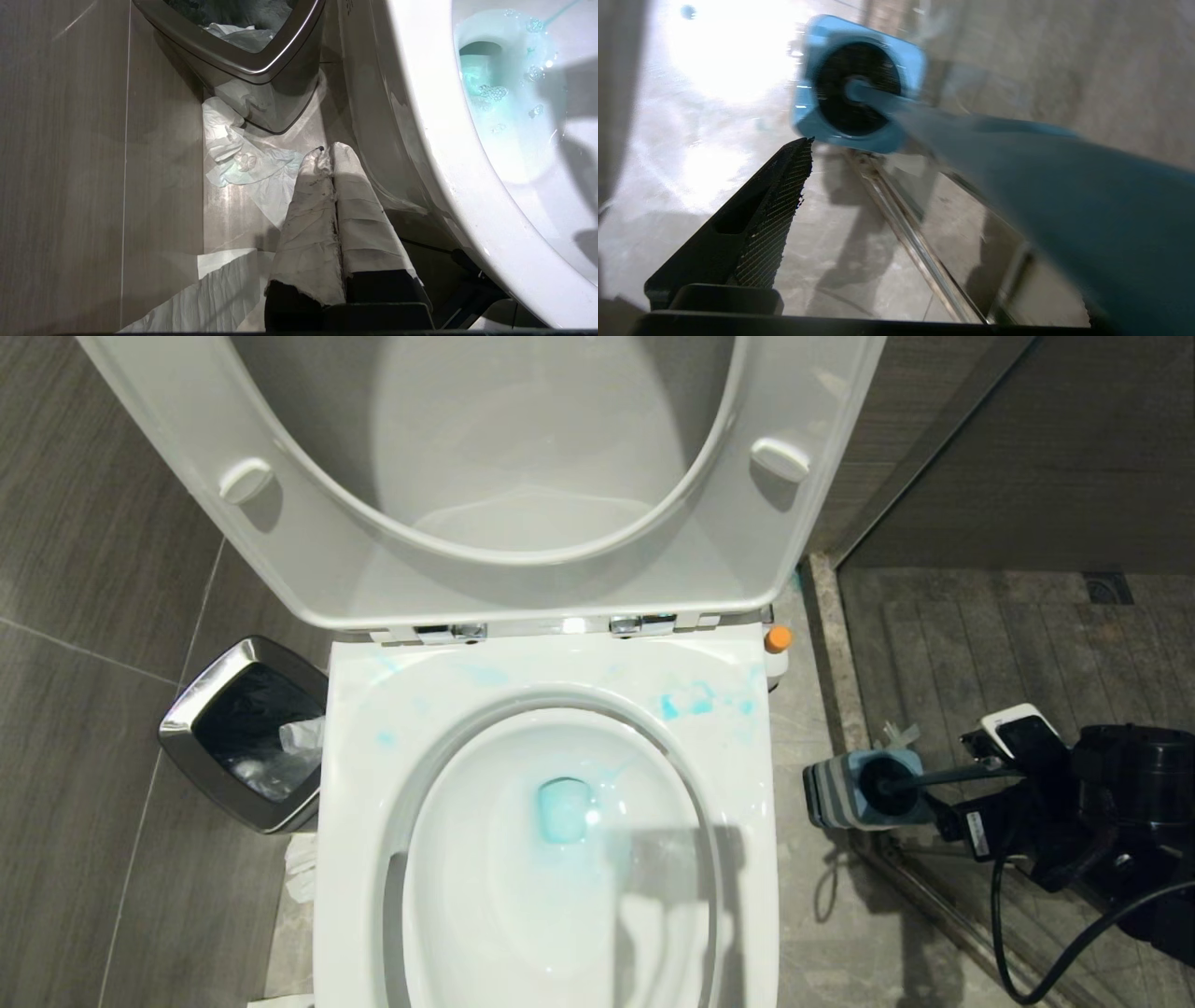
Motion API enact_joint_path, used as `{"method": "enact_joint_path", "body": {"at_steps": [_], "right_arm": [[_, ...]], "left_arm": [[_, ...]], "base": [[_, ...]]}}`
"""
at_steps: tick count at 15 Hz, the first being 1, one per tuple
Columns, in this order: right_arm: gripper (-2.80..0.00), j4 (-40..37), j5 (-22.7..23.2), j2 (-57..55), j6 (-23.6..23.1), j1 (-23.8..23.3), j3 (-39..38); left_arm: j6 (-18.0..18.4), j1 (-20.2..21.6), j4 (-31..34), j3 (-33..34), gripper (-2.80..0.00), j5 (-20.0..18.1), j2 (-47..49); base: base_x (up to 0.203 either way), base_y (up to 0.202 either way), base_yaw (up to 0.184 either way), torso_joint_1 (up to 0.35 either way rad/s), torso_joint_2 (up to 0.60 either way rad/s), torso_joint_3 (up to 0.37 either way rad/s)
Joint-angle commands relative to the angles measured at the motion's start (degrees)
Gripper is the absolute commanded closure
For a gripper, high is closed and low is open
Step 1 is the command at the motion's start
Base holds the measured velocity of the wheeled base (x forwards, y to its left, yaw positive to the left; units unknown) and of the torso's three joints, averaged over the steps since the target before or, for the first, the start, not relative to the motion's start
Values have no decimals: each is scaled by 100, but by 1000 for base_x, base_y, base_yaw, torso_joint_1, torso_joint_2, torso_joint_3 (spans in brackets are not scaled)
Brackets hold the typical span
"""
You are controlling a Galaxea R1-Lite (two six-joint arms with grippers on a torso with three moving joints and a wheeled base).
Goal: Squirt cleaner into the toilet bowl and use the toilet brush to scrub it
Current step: Scrub the toilet bowl
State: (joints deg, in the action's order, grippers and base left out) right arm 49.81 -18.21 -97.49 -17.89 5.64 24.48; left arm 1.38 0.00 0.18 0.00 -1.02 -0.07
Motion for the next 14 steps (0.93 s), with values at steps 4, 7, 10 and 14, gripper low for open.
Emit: {"method": "enact_joint_path", "body": {"at_steps": [4, 7, 10, 14], "right_arm": [[-280, 139, -438, 20, 529, 7, -22], [-280, 161, -439, -5, 836, 93, -32], [-280, 169, -434, -161, 954, 137, 64], [-280, 726, -421, -601, 913, 133, 232]], "left_arm": [[3, 0, 7, 9, 0, 5, 7], [3, 0, 0, 9, 0, -2, 7], [3, 0, -1, 9, 0, 5, 7], [3, 0, -1, 9, 0, 5, 7]], "base": [[0, 0, 0, 0, 0, 0], [0, 0, 0, 0, 0, 0], [0, 0, 0, 0, 0, 0], [0, 0, 0, 0, 0, 0]]}}
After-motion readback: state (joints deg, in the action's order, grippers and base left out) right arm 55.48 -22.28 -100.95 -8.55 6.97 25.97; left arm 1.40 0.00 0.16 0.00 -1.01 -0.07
